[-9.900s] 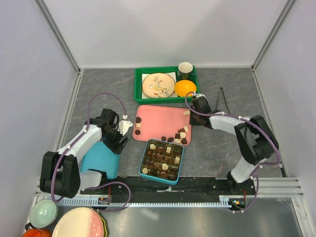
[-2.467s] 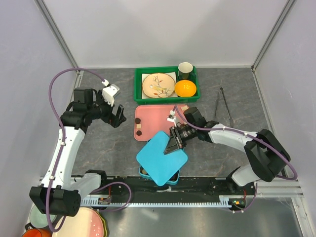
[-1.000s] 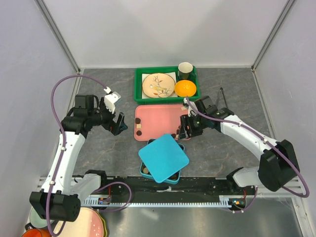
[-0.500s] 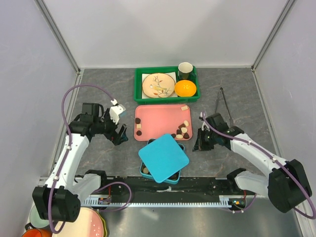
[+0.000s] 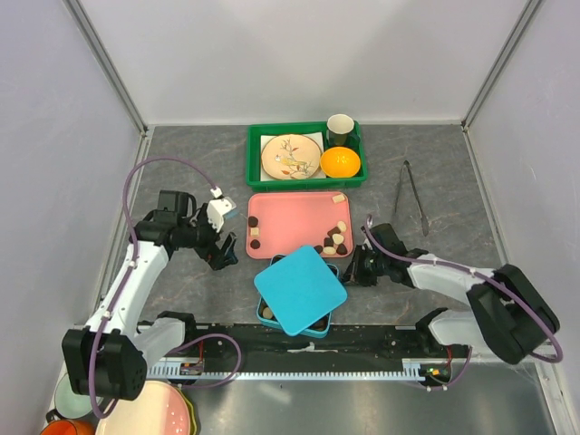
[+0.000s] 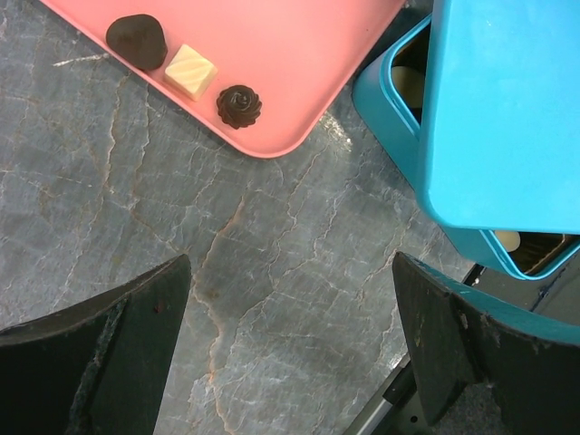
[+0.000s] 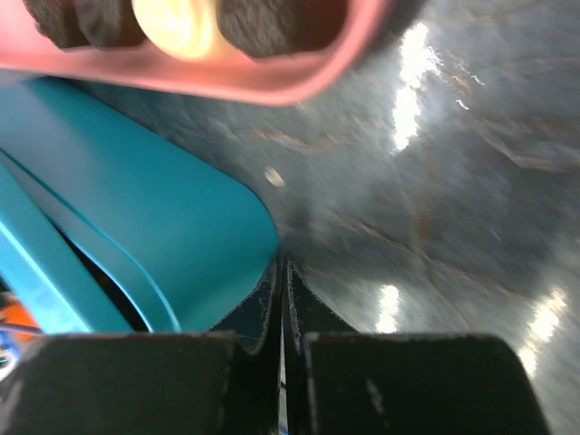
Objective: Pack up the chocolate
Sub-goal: Adjust the packing box at the center of the board, then adjust the box lid on the packing box.
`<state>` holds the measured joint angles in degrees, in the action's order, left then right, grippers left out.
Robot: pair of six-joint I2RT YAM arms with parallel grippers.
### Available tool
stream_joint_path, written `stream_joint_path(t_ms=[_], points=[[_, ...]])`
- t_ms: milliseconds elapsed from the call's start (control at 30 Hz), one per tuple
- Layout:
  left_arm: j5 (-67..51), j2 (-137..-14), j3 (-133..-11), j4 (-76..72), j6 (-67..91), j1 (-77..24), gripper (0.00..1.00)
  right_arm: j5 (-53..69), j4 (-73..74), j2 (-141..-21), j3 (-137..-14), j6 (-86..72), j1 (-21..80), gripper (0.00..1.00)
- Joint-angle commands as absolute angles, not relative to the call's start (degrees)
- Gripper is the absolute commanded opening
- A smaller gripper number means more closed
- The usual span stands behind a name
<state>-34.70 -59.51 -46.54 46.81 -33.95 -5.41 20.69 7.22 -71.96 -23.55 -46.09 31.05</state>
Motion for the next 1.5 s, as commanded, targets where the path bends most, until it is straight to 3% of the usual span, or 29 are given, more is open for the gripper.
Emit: stream_joint_path(t_ms=[0,367,600,733,1067,1467], points=[[-35.4,-60.5,-44.8,43.2,-36.8,-5.8,0.99,20.2,-4.5,-77.1,-23.5,-51.2,31.3,0.00],[-31.1,-61.3,-40.1,39.4,-39.7,-5.8,0.99,18.5,-6.2,-84.1,-30.6,-48.5,30.2,0.00],[-30.5,-60.6,-38.5,37.5,-39.7,-5.8,0.99,3.4,17.1,-74.8,-36.9,-37.4,25.1,0.00],[-29.7,-60.4,-38.0,34.6,-37.3,-5.8,0.99,0.5,24.3,-69.2,-36.8,-35.5,25.6,0.00],[-25.9,-63.1,-38.7,29.5,-31.0,-9.0,0.99,0.6,31.4,-59.2,-33.8,-40.2,39.5,0.00],[-21.3,-63.9,-38.1,27.4,-28.6,-15.4,0.99,-1.4,32.1,-61.7,-34.9,-44.1,49.5,0.00]])
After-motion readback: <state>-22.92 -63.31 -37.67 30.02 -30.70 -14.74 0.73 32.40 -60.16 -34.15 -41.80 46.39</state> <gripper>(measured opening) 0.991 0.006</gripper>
